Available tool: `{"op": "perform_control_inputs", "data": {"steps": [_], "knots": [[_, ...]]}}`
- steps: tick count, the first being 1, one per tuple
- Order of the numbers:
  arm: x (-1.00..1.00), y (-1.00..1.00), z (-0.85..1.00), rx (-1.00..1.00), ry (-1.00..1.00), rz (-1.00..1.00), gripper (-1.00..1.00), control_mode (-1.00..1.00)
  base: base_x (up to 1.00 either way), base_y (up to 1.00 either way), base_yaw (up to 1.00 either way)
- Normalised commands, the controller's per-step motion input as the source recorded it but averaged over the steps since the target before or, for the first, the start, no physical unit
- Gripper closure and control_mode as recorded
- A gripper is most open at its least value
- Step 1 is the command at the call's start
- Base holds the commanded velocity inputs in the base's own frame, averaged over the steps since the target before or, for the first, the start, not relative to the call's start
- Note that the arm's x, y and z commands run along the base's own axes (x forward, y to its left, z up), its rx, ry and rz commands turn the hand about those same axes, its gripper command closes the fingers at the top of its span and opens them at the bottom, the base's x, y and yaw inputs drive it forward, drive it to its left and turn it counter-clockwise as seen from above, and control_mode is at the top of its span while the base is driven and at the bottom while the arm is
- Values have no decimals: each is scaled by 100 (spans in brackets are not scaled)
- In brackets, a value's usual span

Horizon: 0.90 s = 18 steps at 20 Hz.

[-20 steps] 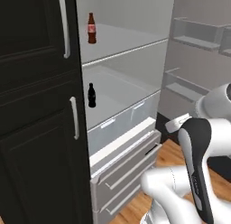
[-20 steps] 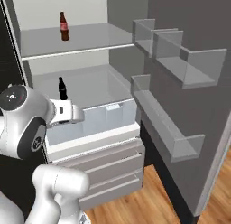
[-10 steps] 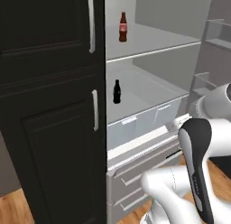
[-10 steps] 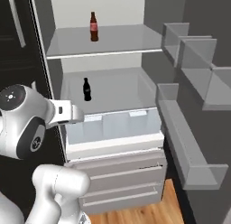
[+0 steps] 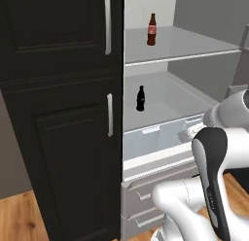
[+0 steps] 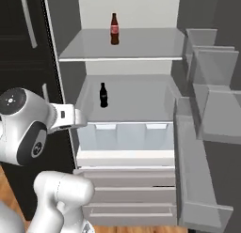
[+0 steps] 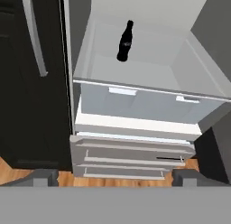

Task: Open the fridge, grab two sodas, and place both sodas inside the bowl with ice on the dining counter.

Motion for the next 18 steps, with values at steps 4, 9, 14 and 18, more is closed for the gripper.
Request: {"op": "perform_control_inputs", "data": {"steps": [4,9,14,18], "knots": [[0,0,0,0,0,0,-100,100,36,-42,17],[0,0,0,0,0,0,-100,100,48,-21,6],[0,0,0,0,0,0,-100,100,71,4,2],[0,0,0,0,0,0,-100,100,66,1,5]]}}
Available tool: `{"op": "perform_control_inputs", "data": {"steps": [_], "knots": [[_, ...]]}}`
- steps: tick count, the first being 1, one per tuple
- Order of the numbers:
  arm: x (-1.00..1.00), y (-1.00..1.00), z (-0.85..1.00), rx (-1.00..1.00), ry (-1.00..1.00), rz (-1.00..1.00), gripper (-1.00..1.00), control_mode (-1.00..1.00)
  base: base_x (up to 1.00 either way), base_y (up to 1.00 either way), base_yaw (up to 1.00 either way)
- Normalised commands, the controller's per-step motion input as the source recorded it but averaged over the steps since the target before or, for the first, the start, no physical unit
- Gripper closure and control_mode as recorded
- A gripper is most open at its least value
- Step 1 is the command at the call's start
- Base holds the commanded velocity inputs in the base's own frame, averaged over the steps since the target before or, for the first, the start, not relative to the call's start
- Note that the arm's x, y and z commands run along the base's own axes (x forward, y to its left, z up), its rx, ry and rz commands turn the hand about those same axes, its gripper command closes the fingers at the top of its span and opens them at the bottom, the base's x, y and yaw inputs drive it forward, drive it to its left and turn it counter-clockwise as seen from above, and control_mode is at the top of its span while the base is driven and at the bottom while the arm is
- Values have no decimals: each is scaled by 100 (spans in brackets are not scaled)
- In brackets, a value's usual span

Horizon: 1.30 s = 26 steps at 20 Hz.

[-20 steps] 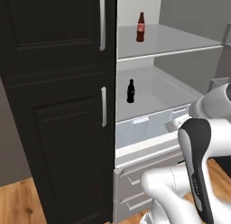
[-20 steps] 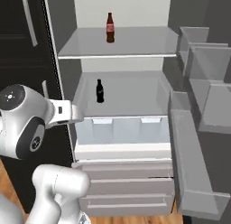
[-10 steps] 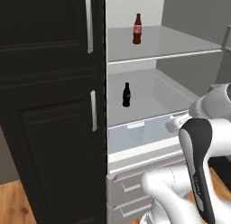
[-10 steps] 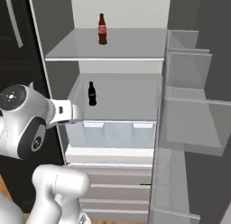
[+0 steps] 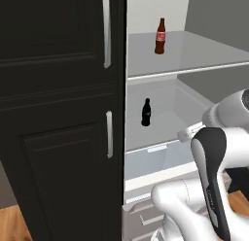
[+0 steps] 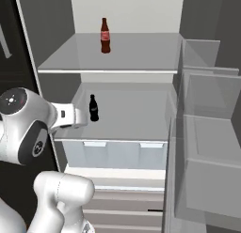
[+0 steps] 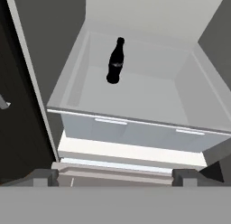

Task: Open the fridge, grab two sodas, and place both sodas inside the bowl with ice on the dining counter.

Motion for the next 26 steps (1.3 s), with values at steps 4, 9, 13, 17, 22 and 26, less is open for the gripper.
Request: {"op": "perform_control_inputs", "data": {"steps": [4,9,13,17,22,26], "knots": [[23,0,-15,5,-4,3,-100,-100,12,0,1],[1,0,-24,9,-17,5,-100,-100,0,0,0],[4,13,-4,6,-20,2,-100,-100,0,0,0],[8,19,-5,3,-15,0,-100,-100,0,0,0],[17,22,-11,2,-11,0,-100,-100,0,0,0],[24,5,-27,5,-9,0,-100,-100,0,0,0]]}}
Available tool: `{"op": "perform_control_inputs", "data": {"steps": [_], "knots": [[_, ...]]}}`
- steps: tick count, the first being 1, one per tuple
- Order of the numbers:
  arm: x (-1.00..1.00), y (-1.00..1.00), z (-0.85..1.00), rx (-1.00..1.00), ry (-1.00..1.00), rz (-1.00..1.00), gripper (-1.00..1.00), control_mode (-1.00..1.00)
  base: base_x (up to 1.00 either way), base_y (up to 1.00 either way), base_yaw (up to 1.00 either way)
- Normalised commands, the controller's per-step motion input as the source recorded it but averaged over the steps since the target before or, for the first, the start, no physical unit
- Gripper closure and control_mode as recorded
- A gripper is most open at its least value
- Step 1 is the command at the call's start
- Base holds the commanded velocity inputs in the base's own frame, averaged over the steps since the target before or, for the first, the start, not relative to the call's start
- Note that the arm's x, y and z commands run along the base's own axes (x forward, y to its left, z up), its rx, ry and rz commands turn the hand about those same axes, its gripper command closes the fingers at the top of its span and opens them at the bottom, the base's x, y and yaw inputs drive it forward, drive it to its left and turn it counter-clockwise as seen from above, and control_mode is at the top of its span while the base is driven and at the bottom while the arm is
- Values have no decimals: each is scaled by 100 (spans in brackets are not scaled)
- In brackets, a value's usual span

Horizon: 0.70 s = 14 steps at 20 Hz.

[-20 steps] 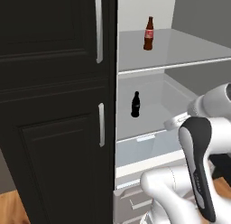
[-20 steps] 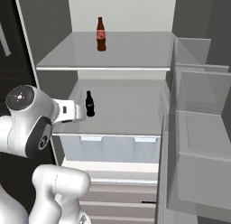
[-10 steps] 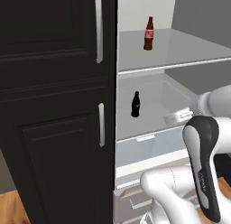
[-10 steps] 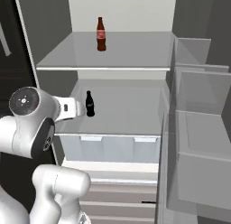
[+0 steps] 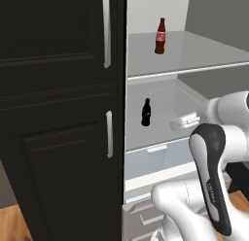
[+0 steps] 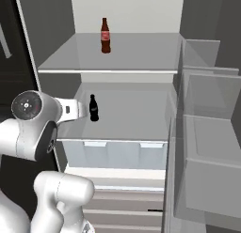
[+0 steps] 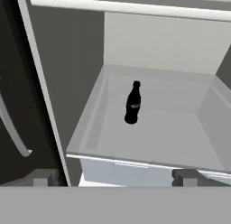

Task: Open the fridge, grab two sodas, and place both sodas inside the bowl with ice on the dining counter.

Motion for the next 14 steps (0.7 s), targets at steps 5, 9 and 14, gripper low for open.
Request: {"op": "perform_control_inputs", "data": {"steps": [5,9,14], "knots": [[32,0,-42,3,-4,2,-100,-100,0,0,0],[49,0,-43,0,0,4,-100,-100,0,0,0],[31,0,-39,0,0,5,-100,-100,0,0,0]]}}
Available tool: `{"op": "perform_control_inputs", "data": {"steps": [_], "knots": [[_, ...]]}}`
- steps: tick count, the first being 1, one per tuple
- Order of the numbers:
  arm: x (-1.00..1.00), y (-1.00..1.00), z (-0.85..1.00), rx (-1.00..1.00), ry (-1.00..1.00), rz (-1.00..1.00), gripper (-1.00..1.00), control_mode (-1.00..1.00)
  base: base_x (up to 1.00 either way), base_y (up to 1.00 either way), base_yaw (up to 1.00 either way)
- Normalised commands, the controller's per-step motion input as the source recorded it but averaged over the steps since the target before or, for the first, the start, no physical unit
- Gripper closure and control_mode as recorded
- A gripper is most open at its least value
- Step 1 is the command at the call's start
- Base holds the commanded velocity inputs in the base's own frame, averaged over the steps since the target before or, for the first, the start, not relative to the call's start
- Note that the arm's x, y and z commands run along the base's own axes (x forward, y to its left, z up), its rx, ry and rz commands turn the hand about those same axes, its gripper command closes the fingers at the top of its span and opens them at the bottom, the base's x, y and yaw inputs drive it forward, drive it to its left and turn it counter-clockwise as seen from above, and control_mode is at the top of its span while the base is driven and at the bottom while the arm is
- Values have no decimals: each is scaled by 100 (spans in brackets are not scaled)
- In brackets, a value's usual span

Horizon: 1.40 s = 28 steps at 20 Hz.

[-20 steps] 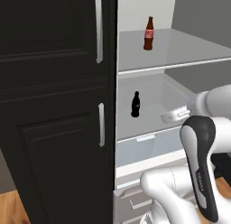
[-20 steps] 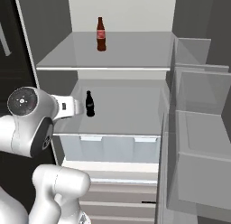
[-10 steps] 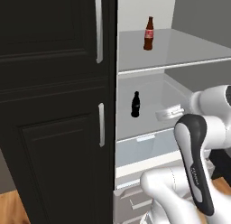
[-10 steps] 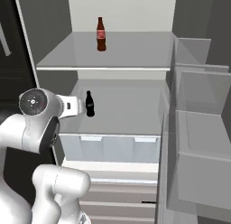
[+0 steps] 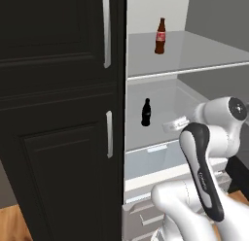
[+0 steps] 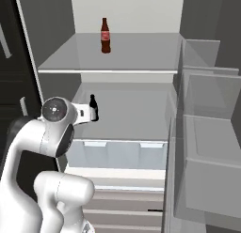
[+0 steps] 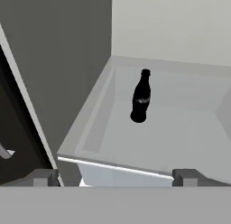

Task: Open the fridge, grab two sodas, and place both sodas inside the bowl with ice on the dining counter.

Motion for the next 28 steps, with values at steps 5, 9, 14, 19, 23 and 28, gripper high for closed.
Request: {"op": "perform_control_inputs", "data": {"steps": [5,9,14,19,23,28], "knots": [[8,-1,-27,0,-2,2,-100,-100,0,0,0],[1,-1,-11,0,0,1,-100,-100,0,0,0],[10,0,-4,0,1,0,-100,-100,0,0,0],[24,0,-3,0,2,0,-100,-100,0,0,0],[31,0,-7,1,0,0,-100,-100,0,0,0],[39,0,-7,2,0,0,-100,-100,0,0,0]]}}
